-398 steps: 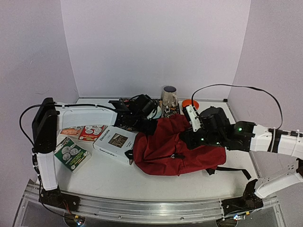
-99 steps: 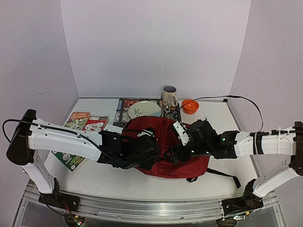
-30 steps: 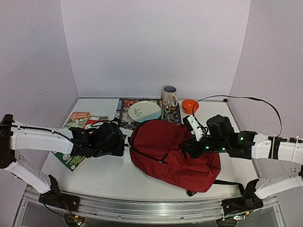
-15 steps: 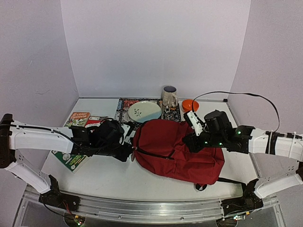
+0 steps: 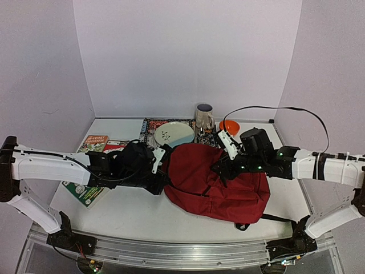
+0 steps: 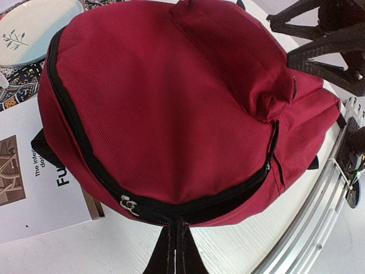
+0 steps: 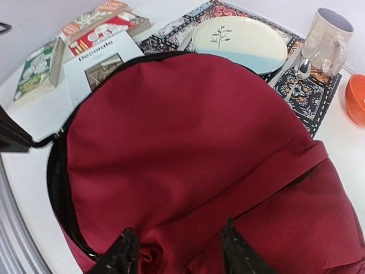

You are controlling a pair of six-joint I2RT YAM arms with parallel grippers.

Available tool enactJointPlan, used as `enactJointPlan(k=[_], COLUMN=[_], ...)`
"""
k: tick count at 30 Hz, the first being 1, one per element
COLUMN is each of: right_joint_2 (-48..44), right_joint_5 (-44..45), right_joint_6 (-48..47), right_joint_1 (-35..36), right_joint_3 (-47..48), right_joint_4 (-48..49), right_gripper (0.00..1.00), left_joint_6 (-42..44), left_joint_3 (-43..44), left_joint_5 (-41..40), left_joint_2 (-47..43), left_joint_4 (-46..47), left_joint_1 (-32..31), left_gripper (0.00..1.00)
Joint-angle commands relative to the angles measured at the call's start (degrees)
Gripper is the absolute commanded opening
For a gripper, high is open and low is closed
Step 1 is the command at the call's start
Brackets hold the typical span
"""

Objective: Pack the student bag
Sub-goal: Unzip the largest pocket of the student bag.

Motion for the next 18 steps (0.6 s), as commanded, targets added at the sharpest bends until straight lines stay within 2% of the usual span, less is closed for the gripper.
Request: enactJointPlan(k=[1,6,12,18], right_joint_2=[-3.49,-1.22,7.13,15.53], right_joint_5=[-4.09,-7.67,-11.94,-8.76], right_joint_6=[-2.30,-3.20,-3.80,-4.84], right_joint_1=[2.78,6.71,10.36,13.17], right_joint_3=[1.01,1.69,3.33,6.47], right_joint_4=[3.24,5.83,12.17,16.79], right_gripper=[0.56,0.63,0.65,0.68], left_joint_6=[0.59,-0.08,-0.66,-2.31], left_joint_3=[3.11,2.69,2.08,1.55], left_joint_5=[0.30,0.38,1.50,0.81], left_joint_2=[0.77,0.20,-2.00,-3.57], left_joint_4=[4.43,6.19,8.10,8.73], left_joint_1=[0.04,0.02,0.01,0.10], left_gripper=[0.00,0.00,0.00,0.00])
